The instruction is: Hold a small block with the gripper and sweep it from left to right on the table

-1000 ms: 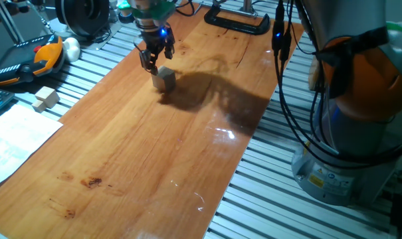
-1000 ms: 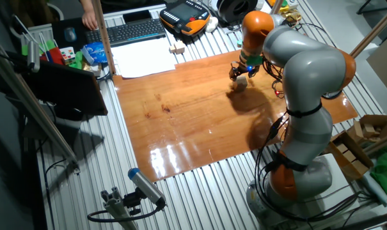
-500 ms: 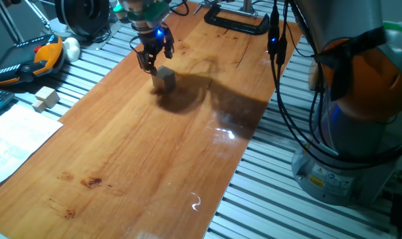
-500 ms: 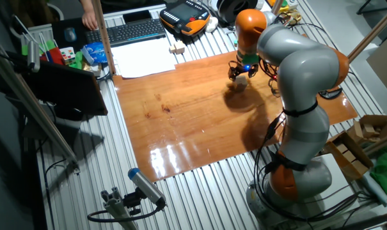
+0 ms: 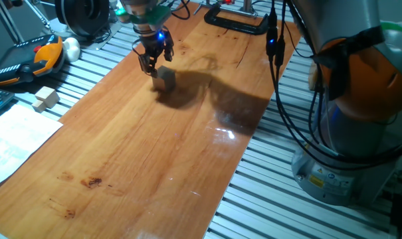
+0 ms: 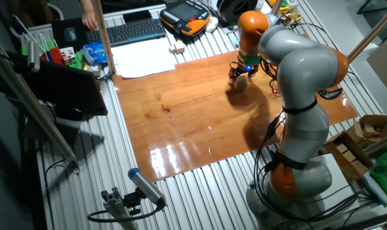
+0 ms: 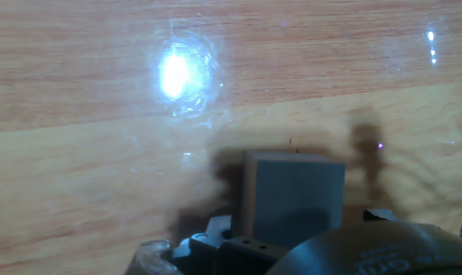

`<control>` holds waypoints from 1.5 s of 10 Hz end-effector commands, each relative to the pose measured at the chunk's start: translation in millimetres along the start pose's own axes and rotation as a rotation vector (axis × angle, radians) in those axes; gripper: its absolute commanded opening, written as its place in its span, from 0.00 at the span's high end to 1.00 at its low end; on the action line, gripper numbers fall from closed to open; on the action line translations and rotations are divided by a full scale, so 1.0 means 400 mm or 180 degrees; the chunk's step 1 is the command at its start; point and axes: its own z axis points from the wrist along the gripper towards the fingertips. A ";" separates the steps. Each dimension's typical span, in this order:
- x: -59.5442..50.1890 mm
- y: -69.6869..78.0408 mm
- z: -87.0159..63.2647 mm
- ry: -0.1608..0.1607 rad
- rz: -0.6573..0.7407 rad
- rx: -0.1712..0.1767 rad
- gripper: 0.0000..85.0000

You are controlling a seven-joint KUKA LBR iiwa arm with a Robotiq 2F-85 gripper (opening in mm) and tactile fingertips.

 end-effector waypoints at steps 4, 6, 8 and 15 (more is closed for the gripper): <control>-0.017 -0.010 0.040 -0.0060 -0.0015 -0.0056 0.00; -0.018 -0.014 0.049 -0.0057 -0.0022 -0.0095 0.00; -0.016 -0.024 0.060 -0.0050 -0.0038 -0.0128 0.00; -0.016 -0.010 0.089 -0.0125 0.0030 -0.0204 0.02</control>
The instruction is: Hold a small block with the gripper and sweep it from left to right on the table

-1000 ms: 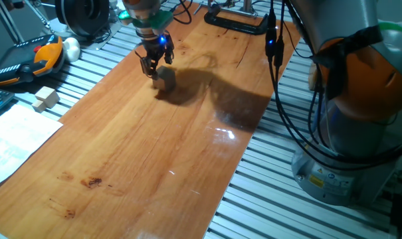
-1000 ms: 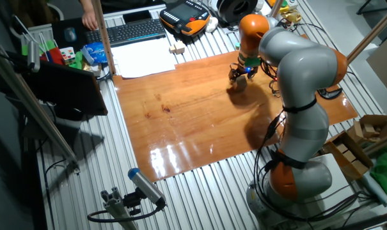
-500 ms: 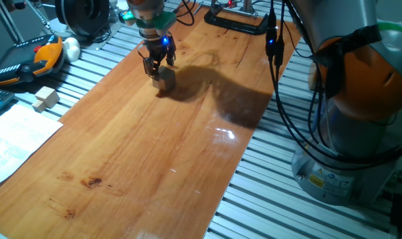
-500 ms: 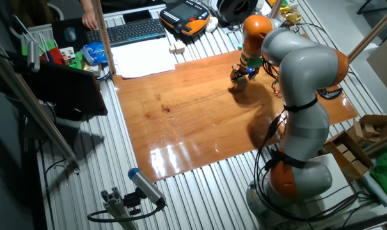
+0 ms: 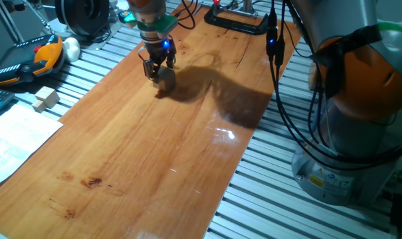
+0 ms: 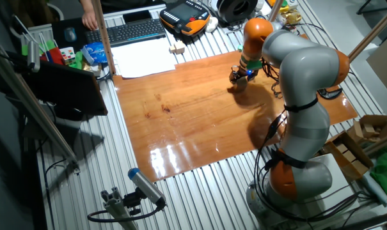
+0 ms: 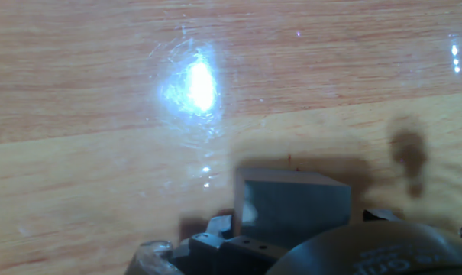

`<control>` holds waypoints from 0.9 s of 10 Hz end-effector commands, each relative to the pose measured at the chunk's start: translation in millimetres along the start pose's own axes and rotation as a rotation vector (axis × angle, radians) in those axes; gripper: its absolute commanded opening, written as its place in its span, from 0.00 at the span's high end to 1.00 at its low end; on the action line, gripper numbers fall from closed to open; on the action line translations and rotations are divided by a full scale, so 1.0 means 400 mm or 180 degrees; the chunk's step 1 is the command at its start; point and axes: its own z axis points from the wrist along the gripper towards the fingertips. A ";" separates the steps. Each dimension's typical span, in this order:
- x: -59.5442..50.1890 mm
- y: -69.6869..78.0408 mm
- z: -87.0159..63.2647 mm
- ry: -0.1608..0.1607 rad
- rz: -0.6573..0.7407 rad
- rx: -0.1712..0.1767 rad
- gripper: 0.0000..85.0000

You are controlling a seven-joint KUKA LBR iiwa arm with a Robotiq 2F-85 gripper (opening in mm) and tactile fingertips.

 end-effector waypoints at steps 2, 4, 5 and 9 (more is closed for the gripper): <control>-0.002 0.002 0.009 -0.0014 -0.0009 -0.0029 0.06; -0.003 0.010 0.004 -0.0010 -0.0018 -0.0009 0.11; -0.003 0.011 0.003 -0.0001 -0.0033 -0.0003 0.14; -0.003 0.014 0.005 0.0003 -0.0057 0.0002 0.24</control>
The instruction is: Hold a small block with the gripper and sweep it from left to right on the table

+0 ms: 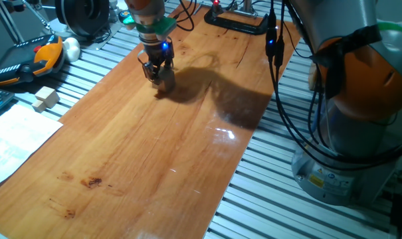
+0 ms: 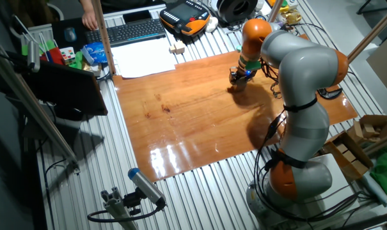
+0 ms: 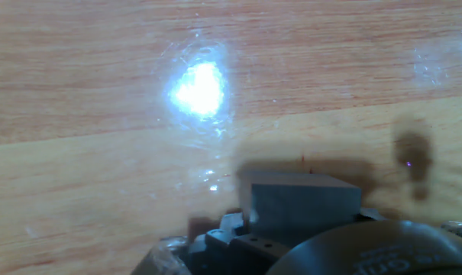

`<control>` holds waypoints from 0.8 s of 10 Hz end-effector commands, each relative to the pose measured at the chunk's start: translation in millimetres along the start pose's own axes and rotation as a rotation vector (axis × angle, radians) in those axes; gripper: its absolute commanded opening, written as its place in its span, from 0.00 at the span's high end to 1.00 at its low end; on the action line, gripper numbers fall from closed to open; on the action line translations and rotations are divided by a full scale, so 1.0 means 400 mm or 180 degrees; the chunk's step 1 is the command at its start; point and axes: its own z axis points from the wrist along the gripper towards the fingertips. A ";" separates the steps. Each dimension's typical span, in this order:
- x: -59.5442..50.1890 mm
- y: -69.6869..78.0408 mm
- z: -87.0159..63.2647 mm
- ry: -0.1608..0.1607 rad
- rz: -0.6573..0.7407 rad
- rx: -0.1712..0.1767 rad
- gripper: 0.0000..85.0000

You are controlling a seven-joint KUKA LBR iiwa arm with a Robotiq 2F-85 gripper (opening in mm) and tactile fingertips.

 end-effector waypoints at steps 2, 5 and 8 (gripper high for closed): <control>0.000 0.002 0.001 -0.0003 -0.0015 0.0005 0.25; 0.001 0.005 0.003 0.0006 -0.0024 0.0010 0.29; 0.007 0.014 0.008 0.0001 -0.0015 0.0010 0.29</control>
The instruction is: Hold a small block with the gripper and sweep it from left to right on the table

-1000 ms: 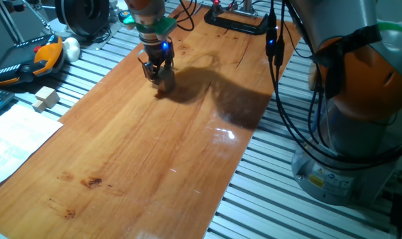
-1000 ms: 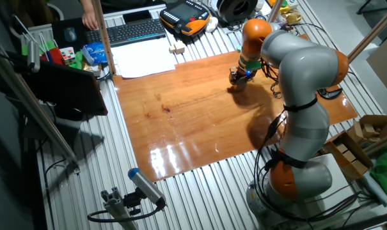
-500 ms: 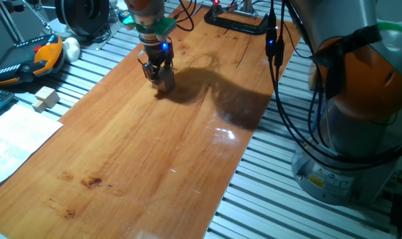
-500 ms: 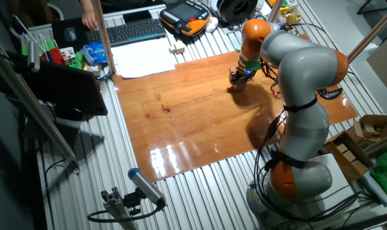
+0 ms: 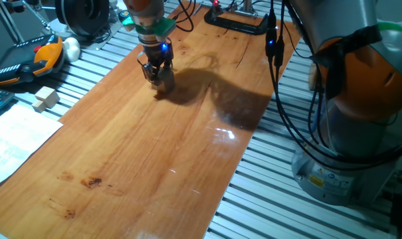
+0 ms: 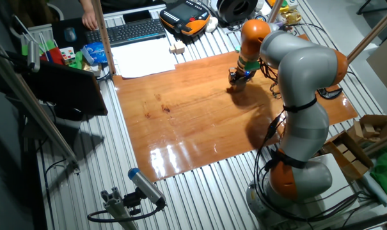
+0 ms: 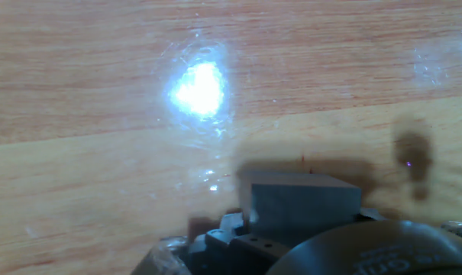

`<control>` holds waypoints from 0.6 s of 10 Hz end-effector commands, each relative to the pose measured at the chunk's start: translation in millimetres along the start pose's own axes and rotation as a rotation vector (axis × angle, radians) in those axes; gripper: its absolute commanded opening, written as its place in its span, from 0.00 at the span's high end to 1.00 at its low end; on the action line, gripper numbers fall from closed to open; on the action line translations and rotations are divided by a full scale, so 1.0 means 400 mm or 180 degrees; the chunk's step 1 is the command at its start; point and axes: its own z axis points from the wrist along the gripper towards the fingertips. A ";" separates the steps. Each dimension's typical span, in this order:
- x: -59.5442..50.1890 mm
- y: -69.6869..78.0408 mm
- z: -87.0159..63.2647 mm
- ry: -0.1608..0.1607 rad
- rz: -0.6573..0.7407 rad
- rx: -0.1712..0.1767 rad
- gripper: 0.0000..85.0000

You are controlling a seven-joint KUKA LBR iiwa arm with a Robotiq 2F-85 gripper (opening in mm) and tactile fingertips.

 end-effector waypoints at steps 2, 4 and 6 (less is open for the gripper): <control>0.004 0.004 0.003 0.0012 0.0005 0.0000 0.29; 0.005 0.010 0.002 0.0017 0.0015 0.0001 0.29; 0.006 0.015 0.001 0.0017 0.0025 0.0001 0.29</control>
